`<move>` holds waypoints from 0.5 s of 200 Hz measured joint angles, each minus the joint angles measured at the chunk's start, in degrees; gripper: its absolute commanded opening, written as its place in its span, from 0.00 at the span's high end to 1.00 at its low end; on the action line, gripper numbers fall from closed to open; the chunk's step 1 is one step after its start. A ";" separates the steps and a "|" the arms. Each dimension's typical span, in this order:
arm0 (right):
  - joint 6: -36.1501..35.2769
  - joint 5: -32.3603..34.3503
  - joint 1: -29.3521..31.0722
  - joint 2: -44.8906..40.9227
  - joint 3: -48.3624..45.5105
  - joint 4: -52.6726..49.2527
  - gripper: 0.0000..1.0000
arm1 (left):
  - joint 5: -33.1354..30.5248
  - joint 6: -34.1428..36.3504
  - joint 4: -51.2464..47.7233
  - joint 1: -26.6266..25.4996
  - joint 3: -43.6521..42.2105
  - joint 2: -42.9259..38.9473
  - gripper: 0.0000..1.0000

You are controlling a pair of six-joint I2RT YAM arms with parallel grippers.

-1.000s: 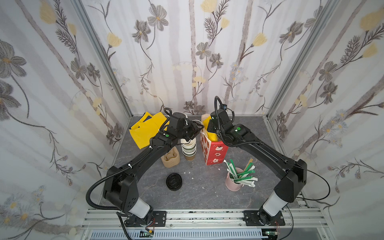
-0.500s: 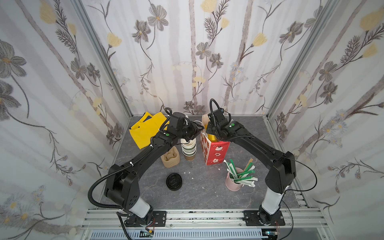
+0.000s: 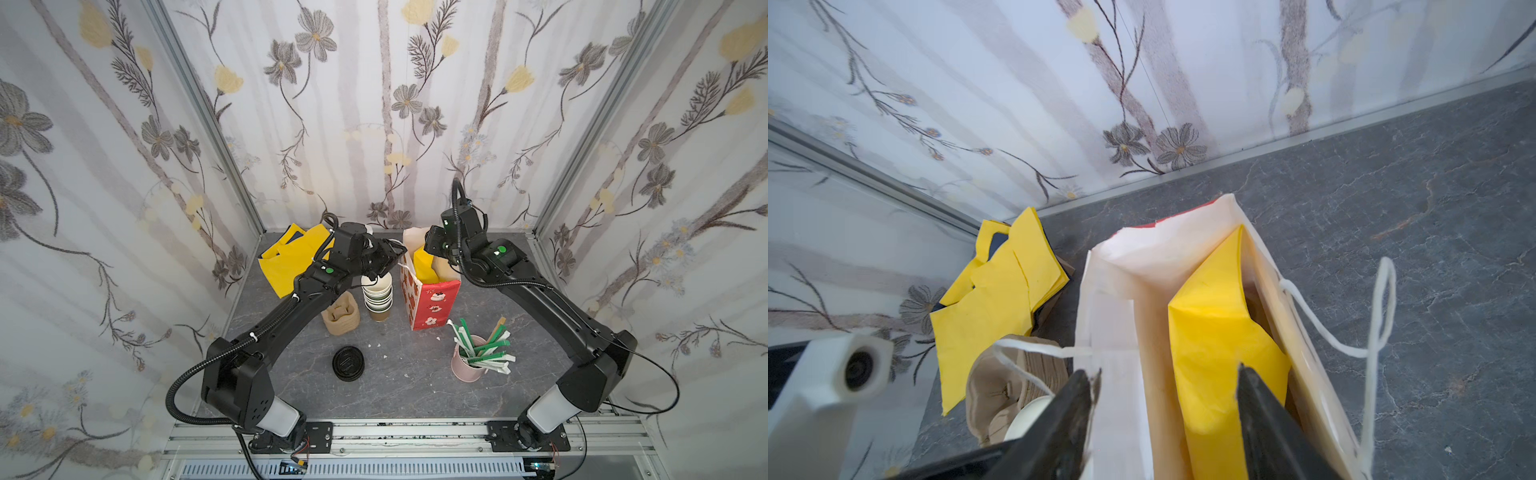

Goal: Pack the takeout coffee

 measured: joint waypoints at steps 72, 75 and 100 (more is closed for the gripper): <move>-12.26 10.93 -12.81 -30.82 -19.65 5.95 0.25 | -19.06 8.13 -1.40 6.47 -0.94 -15.58 0.39; -12.46 11.19 -14.14 -31.87 -21.57 6.71 0.25 | -20.22 8.81 -1.40 7.19 -1.66 -16.39 0.39; -13.77 12.87 -26.01 -39.58 -40.59 14.12 0.21 | -32.24 15.28 -3.08 13.29 -9.40 -22.32 0.39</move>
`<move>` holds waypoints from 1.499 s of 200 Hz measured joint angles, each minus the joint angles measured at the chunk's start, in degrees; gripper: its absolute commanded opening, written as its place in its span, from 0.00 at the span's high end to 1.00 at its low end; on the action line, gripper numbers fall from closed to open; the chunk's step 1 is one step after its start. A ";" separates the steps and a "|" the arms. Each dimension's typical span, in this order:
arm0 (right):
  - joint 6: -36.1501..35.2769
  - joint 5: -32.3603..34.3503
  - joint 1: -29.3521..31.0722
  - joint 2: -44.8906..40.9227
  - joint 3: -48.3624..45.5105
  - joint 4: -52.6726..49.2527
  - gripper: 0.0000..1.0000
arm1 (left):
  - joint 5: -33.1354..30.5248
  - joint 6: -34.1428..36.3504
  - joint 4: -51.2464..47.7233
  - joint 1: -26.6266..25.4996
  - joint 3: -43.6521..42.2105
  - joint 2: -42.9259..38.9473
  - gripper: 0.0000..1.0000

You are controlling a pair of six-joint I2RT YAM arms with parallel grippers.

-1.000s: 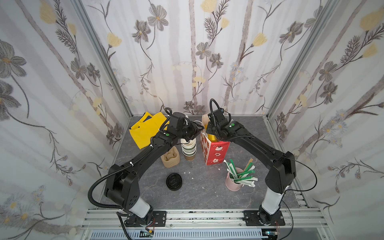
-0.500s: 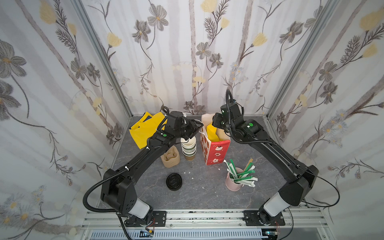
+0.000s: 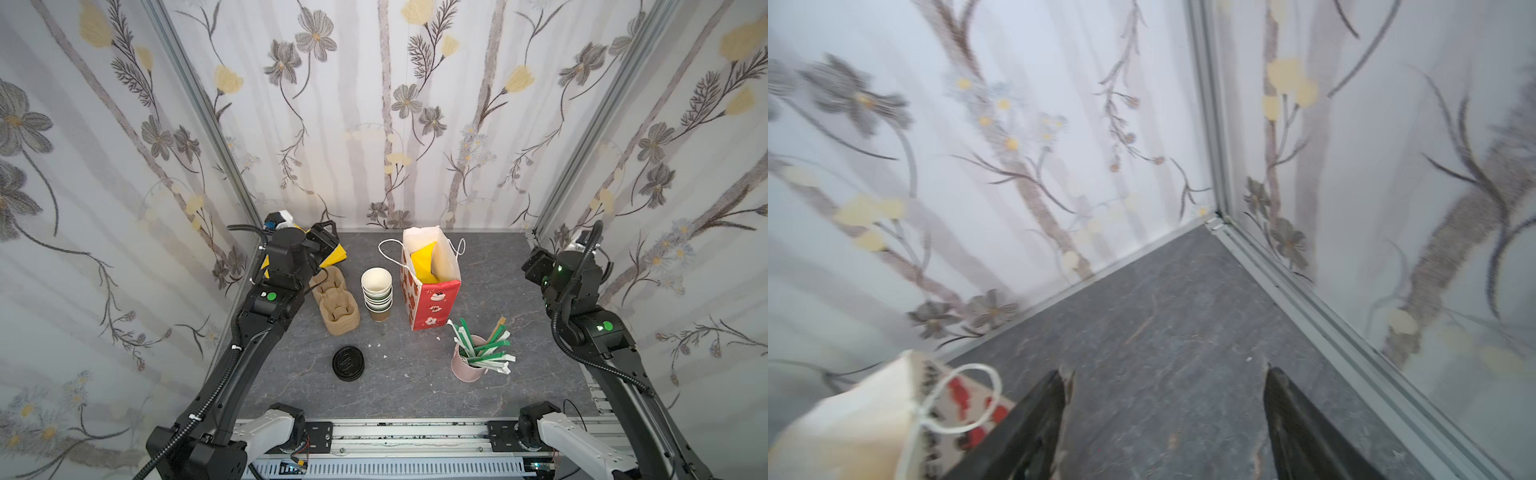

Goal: Pack the takeout coffee

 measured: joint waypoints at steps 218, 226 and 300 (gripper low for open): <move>-15.41 -26.40 -16.41 19.91 -53.53 93.29 0.12 | -6.36 33.79 52.83 19.78 -49.46 7.72 0.06; -15.61 -27.36 -16.41 22.47 -54.95 97.85 0.10 | -5.25 34.27 55.56 19.78 -50.42 9.11 0.06; -16.50 -30.42 -16.85 26.34 -56.04 109.04 0.02 | 4.26 38.32 74.53 18.43 -51.98 22.14 0.01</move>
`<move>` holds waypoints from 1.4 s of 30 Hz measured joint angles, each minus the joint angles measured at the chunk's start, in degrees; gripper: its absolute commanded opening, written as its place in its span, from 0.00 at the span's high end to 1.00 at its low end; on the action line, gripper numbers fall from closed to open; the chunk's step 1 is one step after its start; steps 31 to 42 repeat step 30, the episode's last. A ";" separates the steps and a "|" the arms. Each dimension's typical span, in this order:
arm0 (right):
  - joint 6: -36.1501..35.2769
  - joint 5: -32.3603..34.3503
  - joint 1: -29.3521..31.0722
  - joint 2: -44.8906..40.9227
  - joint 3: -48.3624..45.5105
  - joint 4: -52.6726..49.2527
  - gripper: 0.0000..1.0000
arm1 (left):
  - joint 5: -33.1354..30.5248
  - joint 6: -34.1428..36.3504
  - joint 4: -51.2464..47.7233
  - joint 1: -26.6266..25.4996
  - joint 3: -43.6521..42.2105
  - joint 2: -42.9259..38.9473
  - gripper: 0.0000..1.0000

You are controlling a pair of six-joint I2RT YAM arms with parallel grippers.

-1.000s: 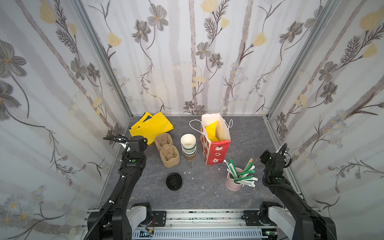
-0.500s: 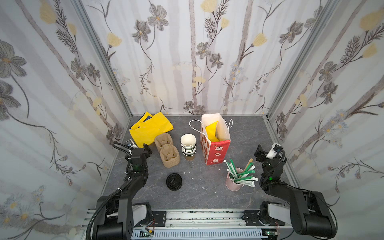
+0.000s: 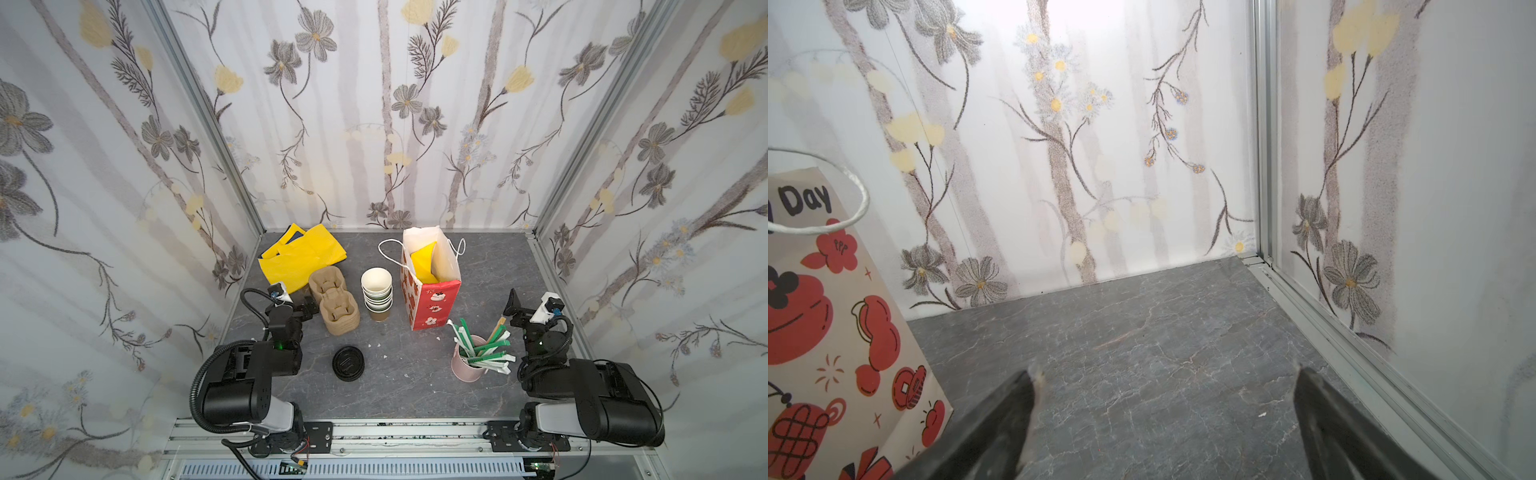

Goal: Pack the takeout coffee

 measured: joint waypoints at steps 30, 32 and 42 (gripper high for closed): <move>-1.86 2.86 3.21 0.07 5.31 -4.76 0.00 | -6.84 4.50 9.92 -5.20 -0.81 5.25 0.00; -1.86 2.86 3.21 0.07 5.31 -4.76 0.00 | -6.84 4.50 9.92 -5.20 -0.81 5.25 0.00; -1.86 2.86 3.21 0.07 5.31 -4.76 0.00 | -6.84 4.50 9.92 -5.20 -0.81 5.25 0.00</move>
